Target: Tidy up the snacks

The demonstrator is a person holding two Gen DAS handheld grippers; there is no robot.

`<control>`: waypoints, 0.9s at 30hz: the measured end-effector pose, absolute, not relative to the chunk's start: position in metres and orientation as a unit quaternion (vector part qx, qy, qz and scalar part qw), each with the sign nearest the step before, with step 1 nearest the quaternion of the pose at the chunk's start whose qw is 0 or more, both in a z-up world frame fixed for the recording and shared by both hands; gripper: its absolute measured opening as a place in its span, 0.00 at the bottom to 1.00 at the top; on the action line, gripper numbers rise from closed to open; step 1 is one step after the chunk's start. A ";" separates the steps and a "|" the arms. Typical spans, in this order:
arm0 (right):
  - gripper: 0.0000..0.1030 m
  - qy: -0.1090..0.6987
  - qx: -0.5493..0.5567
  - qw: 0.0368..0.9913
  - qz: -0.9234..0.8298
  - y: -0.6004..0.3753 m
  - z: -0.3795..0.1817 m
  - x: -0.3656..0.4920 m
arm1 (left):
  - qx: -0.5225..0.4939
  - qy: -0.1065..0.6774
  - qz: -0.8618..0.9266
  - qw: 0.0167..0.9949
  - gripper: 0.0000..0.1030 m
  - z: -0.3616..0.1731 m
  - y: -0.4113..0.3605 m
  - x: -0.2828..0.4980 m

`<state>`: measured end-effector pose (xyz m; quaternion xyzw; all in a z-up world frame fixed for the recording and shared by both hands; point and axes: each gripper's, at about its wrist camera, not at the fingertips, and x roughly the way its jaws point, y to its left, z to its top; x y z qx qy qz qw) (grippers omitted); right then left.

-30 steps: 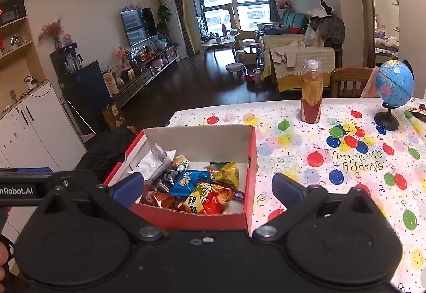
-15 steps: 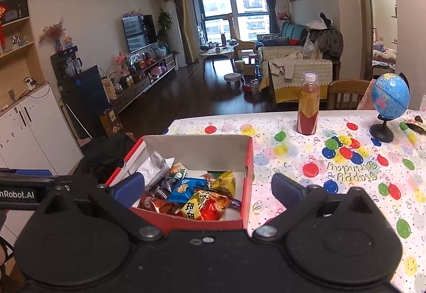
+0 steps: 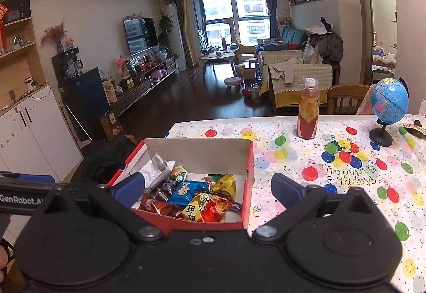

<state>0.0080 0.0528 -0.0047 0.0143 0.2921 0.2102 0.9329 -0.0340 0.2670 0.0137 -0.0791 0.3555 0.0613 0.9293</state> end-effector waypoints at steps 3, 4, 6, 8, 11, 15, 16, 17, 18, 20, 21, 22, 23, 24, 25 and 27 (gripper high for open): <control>0.99 0.295 0.016 0.932 0.210 0.053 -0.005 0.007 | -0.079 0.356 0.061 0.929 0.99 0.013 0.267 -0.034; 0.99 0.295 0.016 0.932 0.210 0.053 -0.005 0.007 | -0.079 0.356 0.061 0.929 0.99 0.013 0.267 -0.034; 0.99 0.296 0.017 0.932 0.210 0.053 -0.006 0.008 | -0.079 0.358 0.060 0.928 0.99 0.013 0.267 -0.034; 0.99 0.298 0.017 0.931 0.208 0.053 -0.006 0.008 | -0.080 0.359 0.059 0.928 0.99 0.012 0.268 -0.034; 0.99 0.303 0.019 0.931 0.205 0.053 -0.008 0.009 | -0.080 0.359 0.057 0.928 0.99 0.011 0.268 -0.034; 0.99 0.304 0.019 0.930 0.205 0.053 -0.009 0.009 | -0.080 0.361 0.057 0.927 0.99 0.011 0.268 -0.032; 0.99 0.304 0.019 0.930 0.205 0.053 -0.009 0.009 | -0.080 0.362 0.056 0.927 0.99 0.011 0.268 -0.032; 0.99 0.305 0.019 0.930 0.204 0.053 -0.009 0.008 | -0.080 0.362 0.056 0.927 0.99 0.011 0.268 -0.032; 0.99 0.306 0.019 0.930 0.204 0.053 -0.009 0.009 | -0.079 0.362 0.056 0.927 0.99 0.010 0.268 -0.031; 0.99 0.306 0.019 0.930 0.204 0.053 -0.009 0.009 | -0.079 0.363 0.056 0.927 0.99 0.010 0.268 -0.030; 0.99 0.306 0.019 0.930 0.204 0.054 -0.009 0.009 | -0.080 0.363 0.055 0.927 0.99 0.010 0.268 -0.030; 0.99 0.307 0.020 0.930 0.204 0.054 -0.009 0.009 | -0.080 0.364 0.054 0.927 0.99 0.010 0.268 -0.030; 0.99 0.307 0.020 0.929 0.203 0.054 -0.010 0.009 | -0.080 0.364 0.054 0.926 0.99 0.009 0.268 -0.030; 0.99 0.308 0.020 0.929 0.203 0.054 -0.010 0.009 | -0.080 0.365 0.053 0.926 0.99 0.007 0.268 -0.029; 0.99 0.308 0.020 0.929 0.203 0.054 -0.011 0.009 | -0.080 0.366 0.052 0.926 0.99 0.007 0.269 -0.028; 0.99 0.307 0.020 0.929 0.203 0.054 -0.010 0.010 | -0.080 0.365 0.052 0.926 0.99 0.007 0.269 -0.028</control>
